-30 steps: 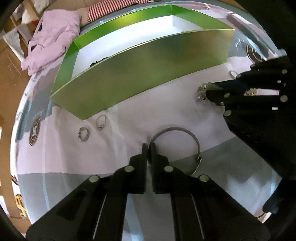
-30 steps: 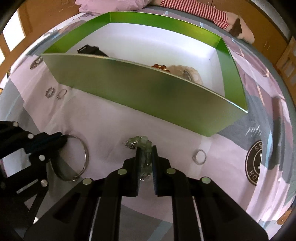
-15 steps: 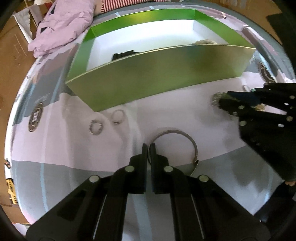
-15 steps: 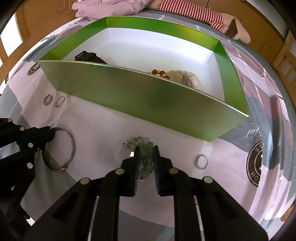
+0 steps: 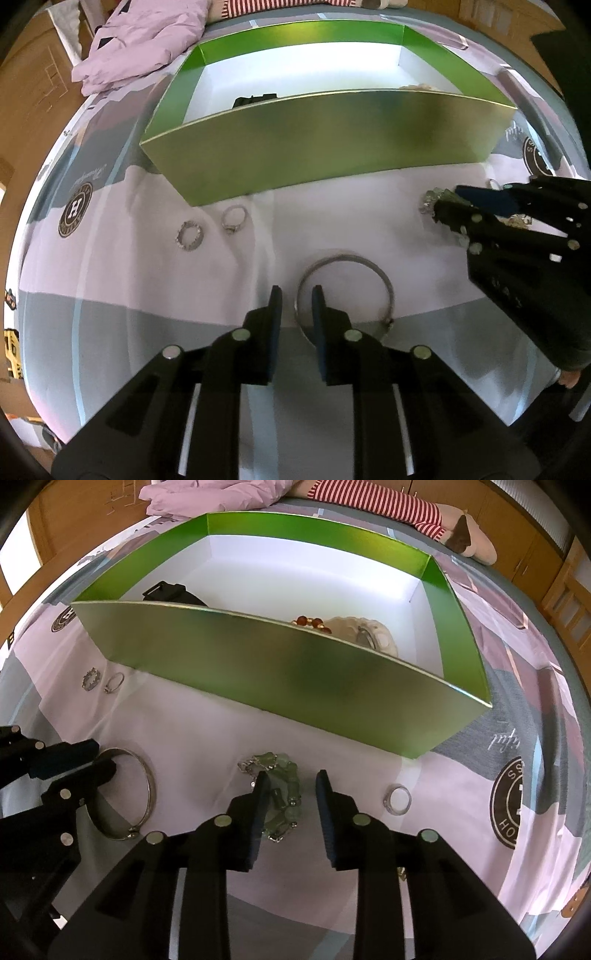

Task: Organize jewelry
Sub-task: 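Close the right gripper on the jade pendant while the left grips the silver bangle, then lift the jade pendant and silver bangle and carry both over the green box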

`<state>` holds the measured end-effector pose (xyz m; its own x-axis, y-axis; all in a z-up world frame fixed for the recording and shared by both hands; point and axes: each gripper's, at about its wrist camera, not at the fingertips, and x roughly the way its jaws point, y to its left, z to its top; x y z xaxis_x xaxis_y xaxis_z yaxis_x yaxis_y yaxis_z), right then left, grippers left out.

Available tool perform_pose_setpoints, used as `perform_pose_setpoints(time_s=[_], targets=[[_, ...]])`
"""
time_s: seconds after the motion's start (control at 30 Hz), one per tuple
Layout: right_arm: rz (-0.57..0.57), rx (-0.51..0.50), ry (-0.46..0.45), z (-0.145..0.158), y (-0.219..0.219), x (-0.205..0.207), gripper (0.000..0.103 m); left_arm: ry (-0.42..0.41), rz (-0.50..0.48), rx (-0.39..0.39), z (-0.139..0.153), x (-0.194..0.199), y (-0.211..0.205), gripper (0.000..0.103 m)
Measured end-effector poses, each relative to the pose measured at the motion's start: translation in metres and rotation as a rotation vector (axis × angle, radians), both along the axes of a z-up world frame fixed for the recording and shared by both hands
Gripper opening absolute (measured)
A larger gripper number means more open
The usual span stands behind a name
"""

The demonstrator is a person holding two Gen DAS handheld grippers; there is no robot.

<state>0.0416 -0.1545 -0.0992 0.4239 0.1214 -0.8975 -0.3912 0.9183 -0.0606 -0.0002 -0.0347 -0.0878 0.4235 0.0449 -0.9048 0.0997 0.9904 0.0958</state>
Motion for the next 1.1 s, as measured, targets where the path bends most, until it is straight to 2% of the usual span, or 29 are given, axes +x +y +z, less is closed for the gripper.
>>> perform_pose_setpoints(time_s=[0.03,0.1,0.17,0.27,0.33,0.53,0.6,0.67,0.7,0.73,0.77,0.87,1.1], targets=[[0.003,0.004,-0.001,0.0,0.0,0.0,0.026,-0.001,-0.001,-0.008,0.001,0.0,-0.001,0.016],[0.011,0.017,-0.004,0.0,0.0,-0.001,0.016,-0.01,0.004,-0.014,0.005,-0.004,-0.002,0.021],[0.015,0.011,-0.015,0.0,0.003,-0.002,0.016,-0.035,0.008,-0.03,0.012,-0.007,-0.002,0.042],[0.018,0.008,-0.021,-0.001,0.005,-0.003,0.016,-0.049,0.0,-0.03,0.016,-0.008,-0.002,0.054],[0.018,0.01,-0.018,-0.002,0.005,-0.002,0.016,-0.039,-0.006,-0.021,0.013,-0.008,-0.004,0.058],[0.013,0.012,-0.017,-0.002,0.006,-0.003,0.017,0.006,-0.024,0.011,-0.005,-0.006,-0.009,0.058],[0.014,0.007,-0.021,-0.002,0.007,-0.004,0.017,-0.001,-0.034,0.012,-0.007,-0.006,-0.012,0.052],[0.016,0.007,-0.02,-0.002,0.006,-0.004,0.017,-0.003,-0.049,0.004,-0.006,-0.006,-0.015,0.032],[0.016,0.007,-0.018,-0.002,0.006,-0.004,0.017,-0.007,-0.053,0.011,-0.006,-0.007,-0.017,0.027],[0.017,0.006,-0.018,-0.002,0.006,-0.004,0.017,-0.014,-0.054,0.026,-0.006,-0.007,-0.019,0.017],[0.017,0.006,-0.017,-0.002,0.007,-0.005,0.017,-0.015,-0.053,0.029,-0.006,-0.007,-0.019,0.012],[0.019,0.005,-0.019,-0.001,0.006,-0.006,0.017,-0.016,-0.025,0.023,-0.005,-0.005,-0.015,0.004],[0.019,0.0,-0.019,-0.001,0.007,-0.005,0.017,-0.01,0.078,0.032,-0.005,0.006,0.01,0.003]])
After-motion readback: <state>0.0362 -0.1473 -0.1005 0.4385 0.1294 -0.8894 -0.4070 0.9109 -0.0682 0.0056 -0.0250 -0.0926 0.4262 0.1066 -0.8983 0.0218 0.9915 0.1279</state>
